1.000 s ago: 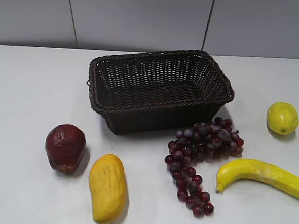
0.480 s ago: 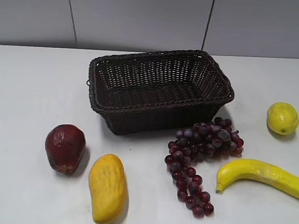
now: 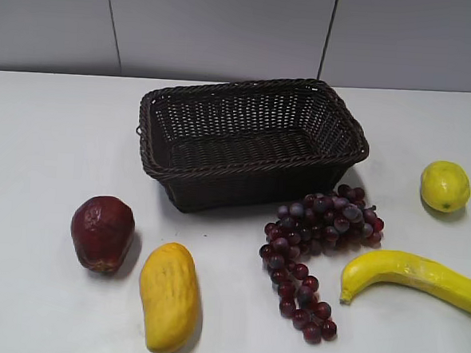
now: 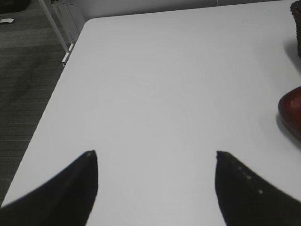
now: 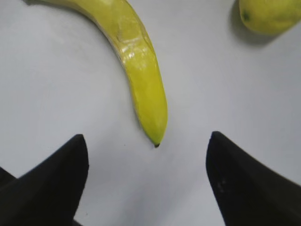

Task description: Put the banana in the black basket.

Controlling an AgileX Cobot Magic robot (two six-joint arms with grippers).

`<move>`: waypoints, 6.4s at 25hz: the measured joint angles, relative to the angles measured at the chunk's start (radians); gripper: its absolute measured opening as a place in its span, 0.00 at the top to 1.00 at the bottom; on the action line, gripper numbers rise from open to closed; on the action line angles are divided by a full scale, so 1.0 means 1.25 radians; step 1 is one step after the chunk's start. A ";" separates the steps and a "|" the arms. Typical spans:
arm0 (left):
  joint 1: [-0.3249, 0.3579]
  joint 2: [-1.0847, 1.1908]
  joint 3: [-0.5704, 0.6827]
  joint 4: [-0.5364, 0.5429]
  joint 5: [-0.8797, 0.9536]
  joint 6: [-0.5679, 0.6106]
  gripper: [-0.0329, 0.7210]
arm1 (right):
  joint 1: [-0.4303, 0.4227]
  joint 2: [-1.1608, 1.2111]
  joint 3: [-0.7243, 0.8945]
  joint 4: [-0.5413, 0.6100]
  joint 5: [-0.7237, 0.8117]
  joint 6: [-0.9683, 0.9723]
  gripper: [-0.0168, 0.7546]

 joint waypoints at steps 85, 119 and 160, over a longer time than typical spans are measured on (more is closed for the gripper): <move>0.000 0.000 0.000 0.001 0.000 0.000 0.19 | 0.042 0.343 -0.454 0.089 -0.295 -0.426 0.58; 0.000 0.000 0.000 0.001 0.000 0.000 0.19 | 0.277 0.819 -0.748 0.090 -0.293 -0.342 0.53; 0.000 0.000 0.000 0.001 0.000 0.000 0.19 | -0.144 0.443 -0.583 -0.080 0.383 0.506 0.21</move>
